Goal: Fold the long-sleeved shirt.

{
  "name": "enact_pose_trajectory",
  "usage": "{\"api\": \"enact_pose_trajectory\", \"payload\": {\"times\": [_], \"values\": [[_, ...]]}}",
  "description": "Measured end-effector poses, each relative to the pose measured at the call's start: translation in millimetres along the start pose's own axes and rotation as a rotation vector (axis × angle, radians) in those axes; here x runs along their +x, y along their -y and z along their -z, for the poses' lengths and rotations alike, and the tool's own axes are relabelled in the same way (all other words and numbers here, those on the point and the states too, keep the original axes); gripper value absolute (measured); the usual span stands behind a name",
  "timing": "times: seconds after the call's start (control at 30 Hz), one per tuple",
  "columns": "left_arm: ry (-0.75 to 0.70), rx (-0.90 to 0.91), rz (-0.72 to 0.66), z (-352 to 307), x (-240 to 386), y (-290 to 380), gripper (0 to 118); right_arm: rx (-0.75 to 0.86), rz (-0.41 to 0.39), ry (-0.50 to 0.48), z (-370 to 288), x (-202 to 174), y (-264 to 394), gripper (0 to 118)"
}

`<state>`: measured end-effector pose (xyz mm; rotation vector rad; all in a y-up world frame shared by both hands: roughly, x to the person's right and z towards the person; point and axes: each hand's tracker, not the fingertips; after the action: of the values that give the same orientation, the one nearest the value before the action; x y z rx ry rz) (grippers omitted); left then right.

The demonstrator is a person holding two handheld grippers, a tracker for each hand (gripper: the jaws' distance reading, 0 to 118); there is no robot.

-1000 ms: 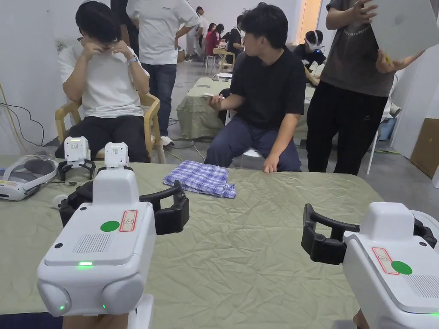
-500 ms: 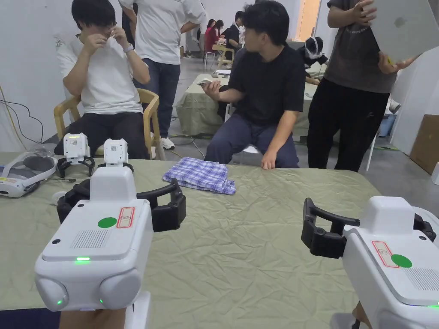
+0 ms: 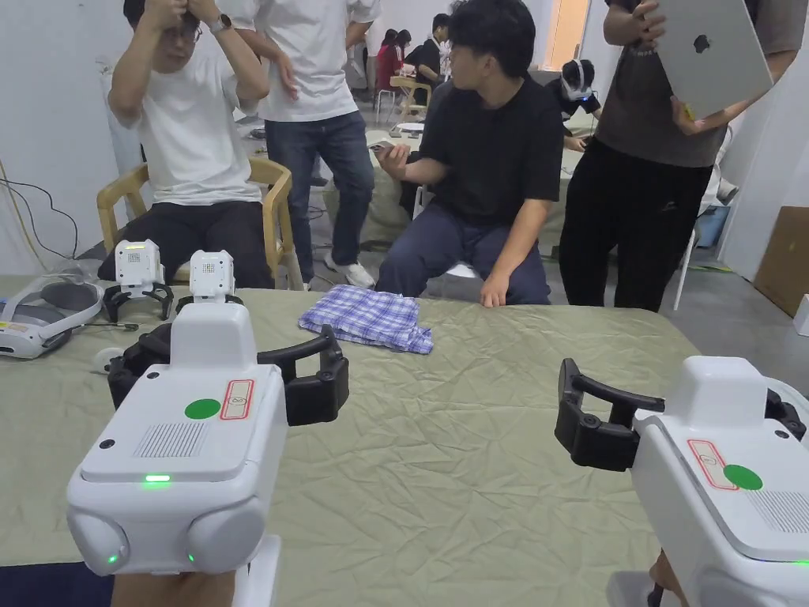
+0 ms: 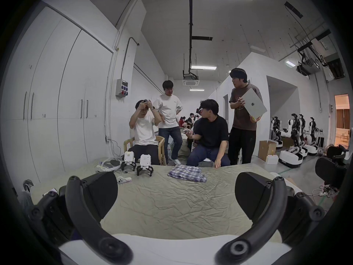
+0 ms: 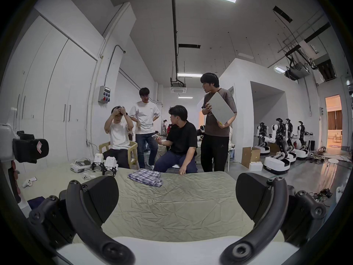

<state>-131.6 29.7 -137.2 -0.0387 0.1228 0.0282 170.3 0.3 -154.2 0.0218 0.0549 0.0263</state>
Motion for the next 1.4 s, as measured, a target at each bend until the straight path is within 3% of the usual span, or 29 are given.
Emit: {"api": "enact_pose_trajectory", "payload": {"times": [1.4], "values": [[0.0,-0.017,-0.014,-3,-5,-4,111,-0.003,-0.025,-0.028,-2,-11,-4,118]]}}
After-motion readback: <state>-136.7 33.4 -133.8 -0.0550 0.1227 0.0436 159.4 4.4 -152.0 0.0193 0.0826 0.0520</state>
